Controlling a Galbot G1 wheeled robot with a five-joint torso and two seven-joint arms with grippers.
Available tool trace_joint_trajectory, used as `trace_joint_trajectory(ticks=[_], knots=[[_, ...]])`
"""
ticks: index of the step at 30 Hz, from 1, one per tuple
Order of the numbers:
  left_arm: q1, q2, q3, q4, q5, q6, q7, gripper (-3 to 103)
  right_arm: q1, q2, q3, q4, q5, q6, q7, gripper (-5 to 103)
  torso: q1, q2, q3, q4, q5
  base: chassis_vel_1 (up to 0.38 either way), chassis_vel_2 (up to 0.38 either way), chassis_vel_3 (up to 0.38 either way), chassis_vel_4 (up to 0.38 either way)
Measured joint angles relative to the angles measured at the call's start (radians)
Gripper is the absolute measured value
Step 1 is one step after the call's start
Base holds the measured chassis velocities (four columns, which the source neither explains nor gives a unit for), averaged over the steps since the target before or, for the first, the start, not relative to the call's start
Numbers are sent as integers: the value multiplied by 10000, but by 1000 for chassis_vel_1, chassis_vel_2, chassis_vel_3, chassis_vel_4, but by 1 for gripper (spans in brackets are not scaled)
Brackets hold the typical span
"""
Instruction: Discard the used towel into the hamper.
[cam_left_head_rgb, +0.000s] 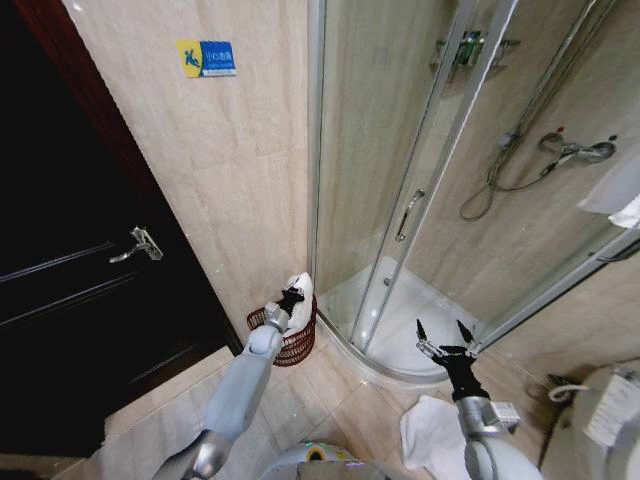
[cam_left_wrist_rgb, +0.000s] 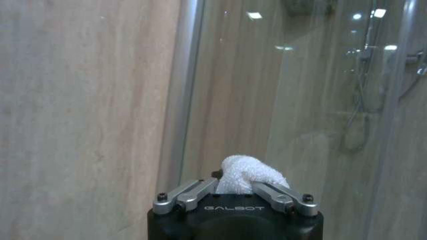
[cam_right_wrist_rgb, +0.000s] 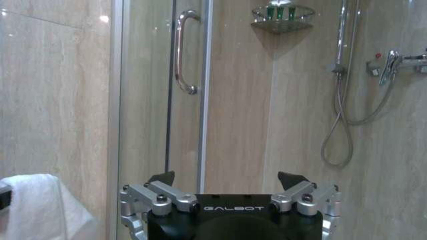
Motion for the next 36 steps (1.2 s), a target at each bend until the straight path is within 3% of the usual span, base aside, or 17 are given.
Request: trace_joint_trajectory(ticks=[8,15,36], knots=[[-498,-330,-23,699,842,-47,-610,2,-46,-73,79,-73,123,37,3,100,0,0,1,0,-2,0,0,0,0],[-954,-305,-440,1260,1287,-257,-713,2,-71,-136,125,-92,218,59,17,100,0,0,0,0,-2,0,0,0,0],[-948,336,-942,1642,1677,-598,445,-1,27,-94,62,-113,99,63,24,100,0,0,1,1,-2,0,0,0,0]])
